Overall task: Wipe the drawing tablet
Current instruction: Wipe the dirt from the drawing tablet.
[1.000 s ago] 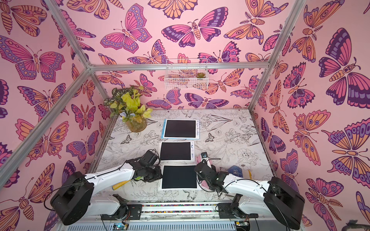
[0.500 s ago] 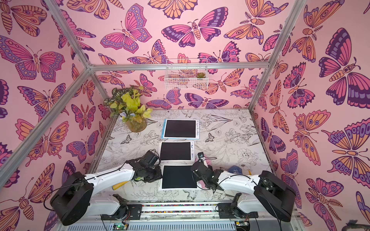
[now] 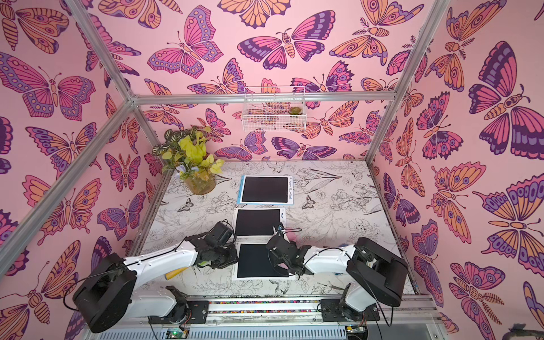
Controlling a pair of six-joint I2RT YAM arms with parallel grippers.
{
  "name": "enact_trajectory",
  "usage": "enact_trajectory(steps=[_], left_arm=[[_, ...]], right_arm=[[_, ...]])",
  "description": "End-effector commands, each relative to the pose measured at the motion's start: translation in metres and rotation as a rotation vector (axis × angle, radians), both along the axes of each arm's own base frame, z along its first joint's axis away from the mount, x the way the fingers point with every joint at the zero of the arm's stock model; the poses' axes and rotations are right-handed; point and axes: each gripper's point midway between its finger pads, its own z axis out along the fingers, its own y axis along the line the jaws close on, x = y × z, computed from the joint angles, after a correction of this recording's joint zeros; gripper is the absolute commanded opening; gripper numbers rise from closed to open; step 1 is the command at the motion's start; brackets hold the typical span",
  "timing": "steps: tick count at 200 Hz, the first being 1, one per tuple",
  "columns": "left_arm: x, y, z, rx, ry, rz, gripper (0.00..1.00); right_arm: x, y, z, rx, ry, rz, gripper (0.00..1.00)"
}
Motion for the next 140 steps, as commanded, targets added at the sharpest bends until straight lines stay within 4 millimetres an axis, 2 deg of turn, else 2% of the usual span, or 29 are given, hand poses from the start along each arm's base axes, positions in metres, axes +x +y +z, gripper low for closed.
enact_trajectory(steps=[1,50,65,82,86,89,113,125,140], left_arm=[[-0.027,0.051,-0.034,0.242,0.110,0.047,0.29],[-0.001,0.051,-0.040,0.239,0.133,0.069,0.29],[0.002,0.049,-0.040,0.239,0.138,0.071,0.28],[0.003,0.050,-0.038,0.235,0.130,0.085,0.28],[0.003,0.051,-0.038,0.236,0.128,0.090,0.28],[0.002,0.051,-0.038,0.236,0.126,0.090,0.28],[0.002,0.053,-0.034,0.237,0.114,0.093,0.28],[0.002,0.053,-0.031,0.233,0.109,0.092,0.29],[0.003,0.053,-0.028,0.229,0.099,0.093,0.31]], right_arm=[[-0.005,0.007,-0.026,0.008,0.116,0.024,0.00],[0.011,0.028,-0.025,0.006,0.109,0.044,0.00],[0.012,0.027,-0.013,-0.020,0.067,0.043,0.00],[0.009,0.025,0.016,-0.030,-0.036,0.046,0.00],[0.008,0.023,0.017,-0.039,-0.043,0.044,0.00],[0.009,0.022,0.028,-0.019,-0.063,0.039,0.00],[0.014,-0.010,0.061,-0.020,-0.131,-0.056,0.00],[0.021,-0.038,0.078,-0.020,-0.158,-0.141,0.00],[0.029,-0.085,0.087,-0.068,-0.156,-0.287,0.00]])
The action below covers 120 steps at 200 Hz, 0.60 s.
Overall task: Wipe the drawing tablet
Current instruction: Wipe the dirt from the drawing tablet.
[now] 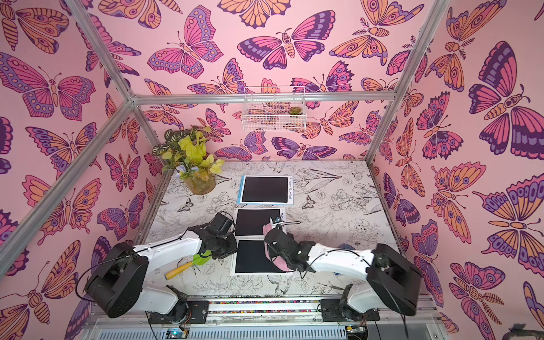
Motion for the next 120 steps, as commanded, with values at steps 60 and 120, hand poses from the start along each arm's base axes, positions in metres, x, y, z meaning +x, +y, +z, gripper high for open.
enact_trajectory(steps=[60,120], left_arm=[[-0.038,0.038,-0.026,0.160,0.128,-0.002,0.37],[-0.044,0.033,-0.024,0.116,0.137,-0.038,0.44]], right_arm=[[0.014,-0.175,-0.046,-0.171,0.325,-0.495,0.08],[-0.003,-0.179,-0.009,-0.315,0.302,-0.495,0.70]])
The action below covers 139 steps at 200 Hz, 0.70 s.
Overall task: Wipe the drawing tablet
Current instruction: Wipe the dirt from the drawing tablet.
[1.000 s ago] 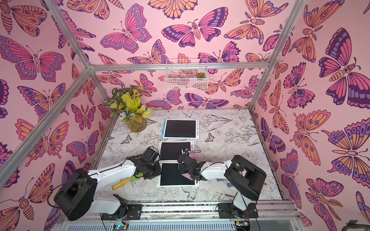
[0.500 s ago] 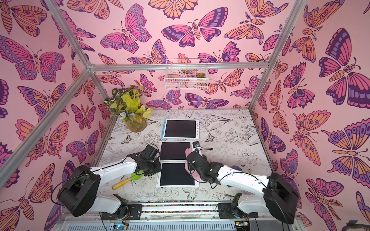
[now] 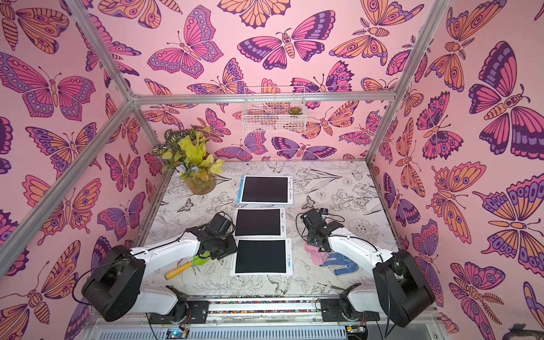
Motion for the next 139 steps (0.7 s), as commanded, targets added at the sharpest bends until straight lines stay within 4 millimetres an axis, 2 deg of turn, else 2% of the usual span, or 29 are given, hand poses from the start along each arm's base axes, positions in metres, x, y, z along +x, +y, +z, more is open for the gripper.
enact_trajectory(steps=[1,15,31,42,64,72,87,109,139], left_arm=[[-0.042,0.028,-0.026,0.106,0.159,-0.023,0.44],[-0.044,0.026,-0.027,0.099,0.166,-0.038,0.44],[-0.047,0.025,-0.028,0.090,0.178,-0.042,0.46],[-0.048,0.023,-0.028,0.082,0.184,-0.052,0.46],[-0.051,0.023,-0.029,0.076,0.197,-0.061,0.46],[-0.051,0.022,-0.030,0.075,0.199,-0.062,0.46],[-0.053,0.023,-0.031,0.075,0.208,-0.065,0.46],[-0.052,0.021,-0.033,0.073,0.216,-0.066,0.46],[-0.049,0.022,-0.038,0.066,0.222,-0.050,0.45]], right_arm=[[-0.013,0.000,0.039,-0.066,-0.058,0.032,0.71],[-0.022,0.014,0.053,-0.030,-0.086,0.073,0.77],[-0.037,0.036,0.053,0.040,-0.057,0.124,0.80],[-0.048,0.062,0.042,0.117,-0.006,0.191,0.80],[-0.072,0.114,0.006,0.333,0.156,0.280,0.79],[-0.078,0.127,-0.006,0.398,0.201,0.285,0.79],[-0.078,0.139,-0.018,0.446,0.227,0.274,0.79],[-0.071,0.148,-0.027,0.453,0.251,0.273,0.79],[-0.062,0.172,-0.039,0.521,0.288,0.282,0.77]])
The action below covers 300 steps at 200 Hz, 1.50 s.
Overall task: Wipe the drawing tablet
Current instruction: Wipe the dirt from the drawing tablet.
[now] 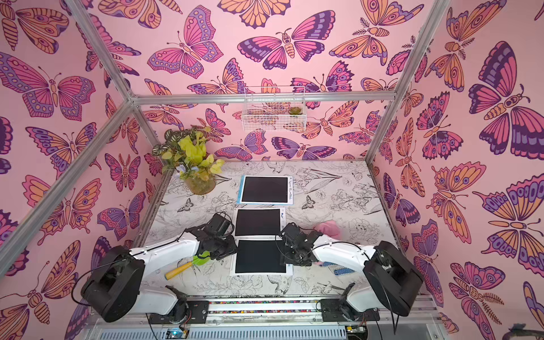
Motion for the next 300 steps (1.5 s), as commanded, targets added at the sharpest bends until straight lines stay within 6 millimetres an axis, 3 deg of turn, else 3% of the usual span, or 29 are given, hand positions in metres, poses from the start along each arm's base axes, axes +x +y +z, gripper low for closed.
enact_trajectory(steps=[1,31,103,140,182,230,254,274,300], left_arm=[[-0.045,0.026,-0.038,0.098,0.206,0.000,0.45],[-0.034,0.028,-0.044,0.072,0.209,0.031,0.43],[0.018,0.025,-0.049,0.029,0.192,0.021,0.40],[0.012,0.023,-0.048,0.008,0.209,0.034,0.40],[-0.019,0.024,-0.037,-0.005,0.209,0.069,0.39],[-0.035,0.027,-0.029,0.003,0.215,0.080,0.39],[-0.033,0.033,-0.019,0.037,0.186,0.077,0.39],[-0.029,0.035,-0.012,0.053,0.172,0.070,0.42],[-0.022,0.034,0.002,0.050,0.125,0.063,0.46]], right_arm=[[0.009,0.034,-0.003,0.128,0.043,0.007,0.76],[0.026,0.045,-0.013,0.123,0.066,0.007,0.73],[0.088,0.067,-0.017,0.115,0.070,0.044,0.71],[0.084,0.071,-0.017,0.127,0.087,0.076,0.70],[0.060,0.067,-0.001,0.164,0.086,0.110,0.69],[0.047,0.051,0.006,0.137,0.081,0.108,0.71],[0.054,0.034,0.012,0.068,0.033,0.091,0.72],[0.072,0.003,0.031,-0.039,-0.072,0.051,0.75],[0.100,-0.048,0.089,-0.186,-0.377,-0.046,0.76]])
